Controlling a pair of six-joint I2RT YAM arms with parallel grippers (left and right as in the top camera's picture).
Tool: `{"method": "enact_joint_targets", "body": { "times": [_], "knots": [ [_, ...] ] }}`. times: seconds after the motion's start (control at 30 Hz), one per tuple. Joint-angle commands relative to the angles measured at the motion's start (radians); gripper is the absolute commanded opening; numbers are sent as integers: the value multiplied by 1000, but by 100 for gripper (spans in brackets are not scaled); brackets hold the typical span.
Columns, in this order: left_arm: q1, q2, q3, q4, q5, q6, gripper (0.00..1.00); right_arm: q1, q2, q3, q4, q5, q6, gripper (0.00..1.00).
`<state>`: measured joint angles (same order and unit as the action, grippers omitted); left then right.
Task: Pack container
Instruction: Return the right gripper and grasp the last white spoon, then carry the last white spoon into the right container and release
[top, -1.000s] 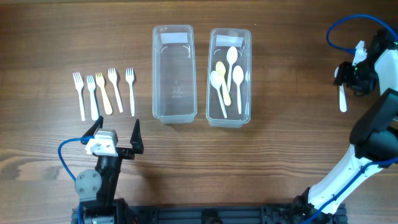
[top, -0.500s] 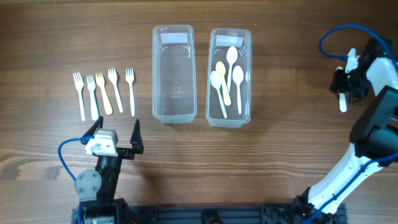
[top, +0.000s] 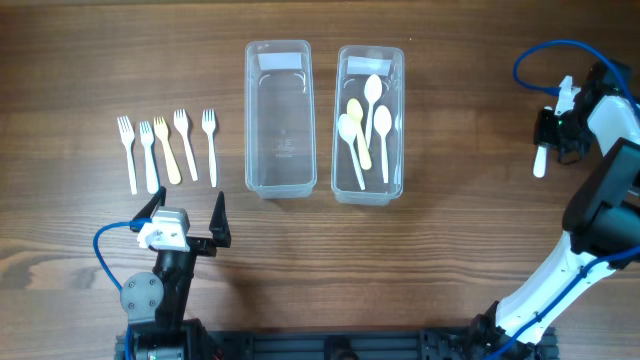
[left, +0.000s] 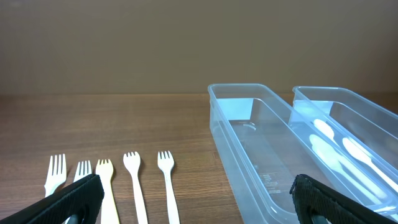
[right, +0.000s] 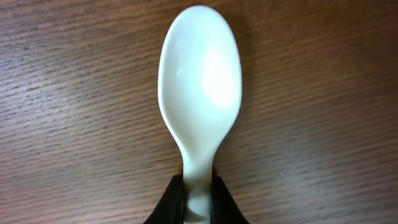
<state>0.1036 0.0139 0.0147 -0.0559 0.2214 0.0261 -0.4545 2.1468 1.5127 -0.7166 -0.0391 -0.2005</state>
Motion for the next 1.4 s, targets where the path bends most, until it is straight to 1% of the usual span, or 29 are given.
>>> {"method": "enact_joint_targets", "body": {
  "times": [0.0, 0.3, 0.47, 0.6, 0.73, 0.83, 0.93, 1.0, 1.13, 1.37],
  "knots": [
    [-6, -6, -9, 2, -3, 23, 100, 21, -9, 29, -40, -60, 72, 4],
    [-6, -6, -9, 2, -3, 23, 100, 122, -279, 53, -46, -212, 112, 4],
    [-5, -6, -9, 2, -3, 23, 100, 233, -454, 53, -43, -325, 256, 4],
    [-6, -6, -9, 2, -3, 23, 100, 362, -513, 53, -32, -343, 322, 4],
    [-6, -6, -9, 2, -3, 23, 100, 494, -507, 48, -20, -333, 338, 4],
    [-6, -6, -9, 2, -3, 23, 100, 598, -485, 47, -11, -241, 388, 4],
    [-5, -6, -9, 2, -3, 23, 100, 694, -443, 47, 7, -151, 386, 4],
    [-6, -6, -9, 2, -3, 23, 100, 731, -412, 46, 6, -119, 387, 4],
    [-5, -6, -9, 2, -3, 23, 100, 771, -335, 45, 14, -117, 394, 4],
    [-6, -6, -9, 2, -3, 23, 100, 782, -225, 45, 34, -117, 409, 4]
  ]
}}
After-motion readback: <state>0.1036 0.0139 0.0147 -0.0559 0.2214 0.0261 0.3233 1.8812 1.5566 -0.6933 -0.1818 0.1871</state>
